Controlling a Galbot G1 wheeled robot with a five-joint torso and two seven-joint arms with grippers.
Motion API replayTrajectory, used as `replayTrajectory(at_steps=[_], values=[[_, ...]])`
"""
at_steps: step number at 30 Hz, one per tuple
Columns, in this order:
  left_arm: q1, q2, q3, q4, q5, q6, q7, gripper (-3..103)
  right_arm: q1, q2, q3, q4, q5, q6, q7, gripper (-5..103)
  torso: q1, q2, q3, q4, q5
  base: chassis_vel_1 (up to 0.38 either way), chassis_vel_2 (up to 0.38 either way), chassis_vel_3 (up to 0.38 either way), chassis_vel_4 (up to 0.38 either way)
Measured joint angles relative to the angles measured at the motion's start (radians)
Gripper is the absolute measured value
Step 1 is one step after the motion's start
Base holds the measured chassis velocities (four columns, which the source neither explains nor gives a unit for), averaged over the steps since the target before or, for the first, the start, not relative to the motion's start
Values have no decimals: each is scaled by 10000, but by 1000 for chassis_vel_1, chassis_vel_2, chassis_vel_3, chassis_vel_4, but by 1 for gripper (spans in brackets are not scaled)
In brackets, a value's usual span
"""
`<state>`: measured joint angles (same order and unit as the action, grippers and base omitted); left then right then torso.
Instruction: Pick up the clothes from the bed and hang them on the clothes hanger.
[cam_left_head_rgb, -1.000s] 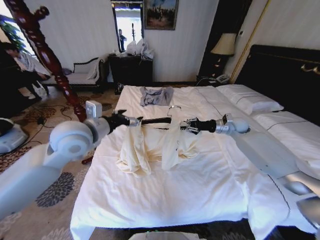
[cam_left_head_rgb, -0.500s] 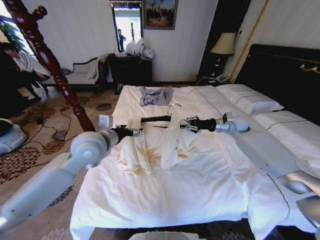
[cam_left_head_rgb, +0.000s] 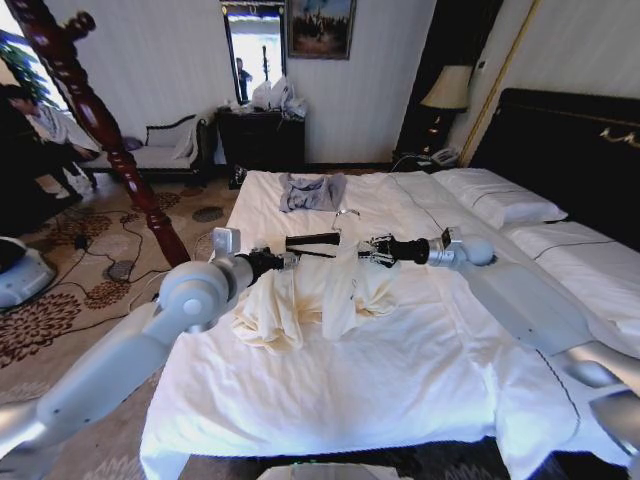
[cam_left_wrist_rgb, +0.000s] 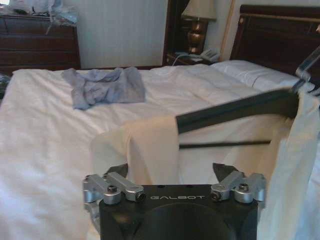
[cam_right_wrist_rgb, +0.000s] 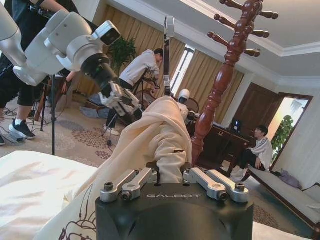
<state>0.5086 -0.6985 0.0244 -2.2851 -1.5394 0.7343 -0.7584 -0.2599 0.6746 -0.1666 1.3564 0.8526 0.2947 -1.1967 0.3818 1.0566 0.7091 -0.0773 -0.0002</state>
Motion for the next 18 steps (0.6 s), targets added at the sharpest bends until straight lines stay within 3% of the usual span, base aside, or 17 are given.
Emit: replayTrajectory(at_steps=[5,18], values=[[355,282,-234,-202,141,-1,70,100,-23,-56,39,28,10,20,-8,17,0,1,-1,-4,2,0,0,0,0],[194,-471,12,149,527,-190,125,100,-17,-29,-8,80,15,21,23,17,1,0,-1,-5,2,0,0,0,0]])
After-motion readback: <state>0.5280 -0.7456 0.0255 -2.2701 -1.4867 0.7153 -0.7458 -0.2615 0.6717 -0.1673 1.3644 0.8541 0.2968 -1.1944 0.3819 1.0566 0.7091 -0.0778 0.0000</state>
